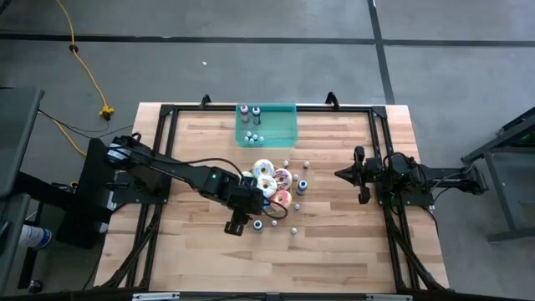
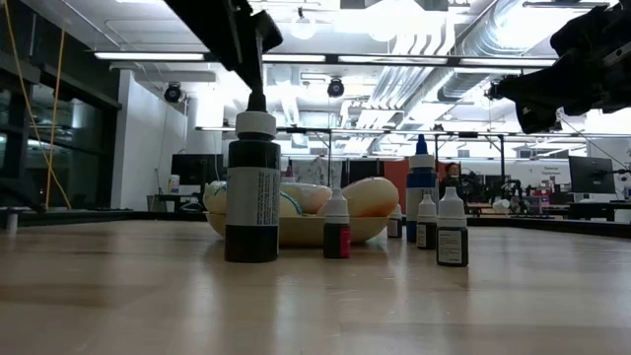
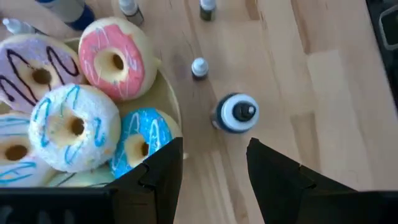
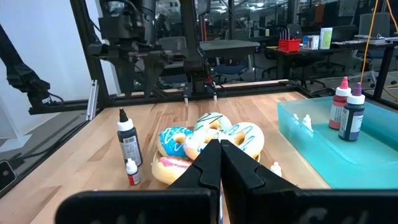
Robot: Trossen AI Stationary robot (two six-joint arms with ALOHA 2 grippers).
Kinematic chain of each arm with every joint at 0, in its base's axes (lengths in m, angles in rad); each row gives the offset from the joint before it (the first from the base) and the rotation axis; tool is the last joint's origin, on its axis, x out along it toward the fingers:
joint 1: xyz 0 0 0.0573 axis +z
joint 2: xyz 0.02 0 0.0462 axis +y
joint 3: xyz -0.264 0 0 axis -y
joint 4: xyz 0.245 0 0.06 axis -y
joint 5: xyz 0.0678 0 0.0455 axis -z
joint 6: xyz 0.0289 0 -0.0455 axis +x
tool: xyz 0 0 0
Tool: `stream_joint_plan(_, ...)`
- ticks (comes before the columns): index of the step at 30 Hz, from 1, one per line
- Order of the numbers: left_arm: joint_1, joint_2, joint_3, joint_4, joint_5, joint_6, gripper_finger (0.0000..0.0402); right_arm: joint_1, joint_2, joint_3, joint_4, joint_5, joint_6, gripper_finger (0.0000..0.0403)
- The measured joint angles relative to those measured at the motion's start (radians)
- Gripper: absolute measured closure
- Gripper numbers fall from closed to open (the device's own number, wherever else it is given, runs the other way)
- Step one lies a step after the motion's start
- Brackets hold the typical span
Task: Pick & Place food coloring
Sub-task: Put the large black food coloring bottle into the green container
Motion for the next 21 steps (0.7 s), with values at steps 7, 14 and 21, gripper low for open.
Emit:
stream_joint_plan(7, -0.022, 0.038, 0.007, 0.048, -0.009, 0.063, 0.0206, 0.000, -0.001, 0.000, 0.000, 0.000, 0.000, 0.0402)
stream_joint_plan(14, -0.045, 0.066, 0.003, 0.063, -0.008, 0.085, 0.0140, 0.000, -0.001, 0.000, 0.000, 0.000, 0.000, 0.0402)
stream_joint_plan(21, -0.057, 0.107, 0.008, 0.131, -0.012, 0.126, 0.0129, 0.000, -0.001, 0.000, 0.000, 0.000, 0.000, 0.0402)
